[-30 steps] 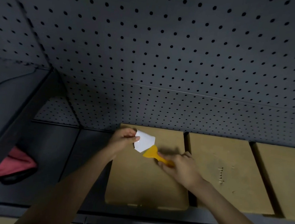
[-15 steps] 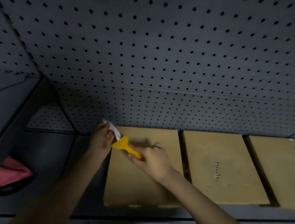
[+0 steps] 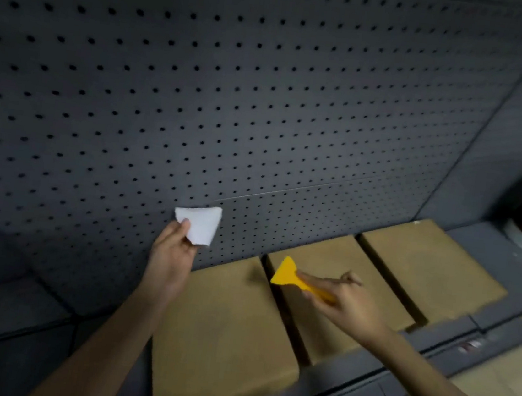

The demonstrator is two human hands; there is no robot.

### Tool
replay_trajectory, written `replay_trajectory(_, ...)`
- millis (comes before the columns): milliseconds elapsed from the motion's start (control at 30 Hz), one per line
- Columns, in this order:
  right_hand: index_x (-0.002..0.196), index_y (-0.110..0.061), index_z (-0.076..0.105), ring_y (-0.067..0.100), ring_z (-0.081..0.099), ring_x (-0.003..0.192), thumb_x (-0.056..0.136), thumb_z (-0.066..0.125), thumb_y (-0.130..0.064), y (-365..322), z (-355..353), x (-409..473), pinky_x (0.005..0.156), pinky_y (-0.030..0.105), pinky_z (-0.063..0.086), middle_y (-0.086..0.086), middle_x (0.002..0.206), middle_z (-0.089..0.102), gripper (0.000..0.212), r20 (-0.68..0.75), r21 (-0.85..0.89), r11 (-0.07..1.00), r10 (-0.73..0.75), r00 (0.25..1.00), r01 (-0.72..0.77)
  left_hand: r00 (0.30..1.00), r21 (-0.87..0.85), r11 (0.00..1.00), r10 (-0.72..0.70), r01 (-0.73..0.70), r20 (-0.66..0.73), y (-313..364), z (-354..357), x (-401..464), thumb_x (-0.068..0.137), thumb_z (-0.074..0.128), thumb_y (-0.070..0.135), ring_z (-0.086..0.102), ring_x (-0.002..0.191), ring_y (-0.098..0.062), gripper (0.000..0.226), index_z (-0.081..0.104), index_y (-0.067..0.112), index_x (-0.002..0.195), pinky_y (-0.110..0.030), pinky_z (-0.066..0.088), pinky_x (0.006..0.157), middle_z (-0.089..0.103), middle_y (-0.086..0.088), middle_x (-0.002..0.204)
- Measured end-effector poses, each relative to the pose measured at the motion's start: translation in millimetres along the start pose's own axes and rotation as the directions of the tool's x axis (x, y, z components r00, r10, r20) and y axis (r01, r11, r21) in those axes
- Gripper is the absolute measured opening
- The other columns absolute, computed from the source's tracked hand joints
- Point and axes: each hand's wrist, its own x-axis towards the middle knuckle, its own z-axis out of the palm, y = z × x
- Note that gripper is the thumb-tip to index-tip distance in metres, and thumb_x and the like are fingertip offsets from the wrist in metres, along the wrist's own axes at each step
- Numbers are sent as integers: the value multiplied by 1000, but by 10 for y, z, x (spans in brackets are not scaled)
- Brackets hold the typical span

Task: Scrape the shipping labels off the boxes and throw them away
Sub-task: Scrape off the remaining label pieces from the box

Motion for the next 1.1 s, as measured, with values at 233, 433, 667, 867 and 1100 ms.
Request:
replay_trajectory(233, 126, -41, 55, 16, 63, 73, 86, 42, -53, 458, -413, -657, 67, 22, 16, -9, 101, 75, 44, -247, -125, 961, 211, 946, -247, 890, 143, 980, -186, 138, 415, -613, 1435, -211, 86, 52, 7, 60, 88, -20, 13, 59, 12, 95, -26, 49, 71, 64, -9, 96)
replay_trajectory(433, 124, -39, 58, 12, 53, 65, 86, 44, -52, 990, -794, -1423, 66, 20, 20, -8, 82, 75, 43, -363, -179, 889, 338, 868, -421, 812, 284, 946, -285, 155, 509, -1203, 2480, -366, 87, 51, 7, 60, 97, -23, 36, 54, 5, 122, -26, 53, 70, 63, -13, 113)
replay_trajectory(667, 125, -42, 56, 16, 59, 64, 86, 40, -53, 1936, -1427, -2159, 64, 22, 34, -7, 88, 76, 44, -424, -165, 827, 432, 796, -537, 737, 365, 926, -314, 98, 599, -1990, 3943, -798, 86, 59, 12, 58, 64, -10, 10, 65, 16, 94, -18, 44, 50, 70, 3, 74)
replay_trajectory(867, 129, -44, 51, 13, 59, 77, 82, 31, -56, 2856, -2050, -2670, 74, 27, 34, -9, 89, 75, 52, -428, -73, 805, 508, 747, -589, 738, 314, 947, -256, 64, 625, -2607, 5108, -1101, 84, 64, 6, 67, 61, -7, 6, 61, 8, 79, -17, 56, 58, 67, -4, 81)
replay_trajectory(1100, 127, -45, 53, 22, 53, 62, 82, 32, -57, 3831, -2398, -2816, 68, 24, 25, -1, 73, 72, 51, -497, -68, 803, 487, 718, -593, 722, 298, 954, -183, -33, 667, -3076, 6085, -1025, 81, 68, 9, 68, 82, -15, 6, 64, 13, 80, -11, 54, 69, 70, -3, 84)
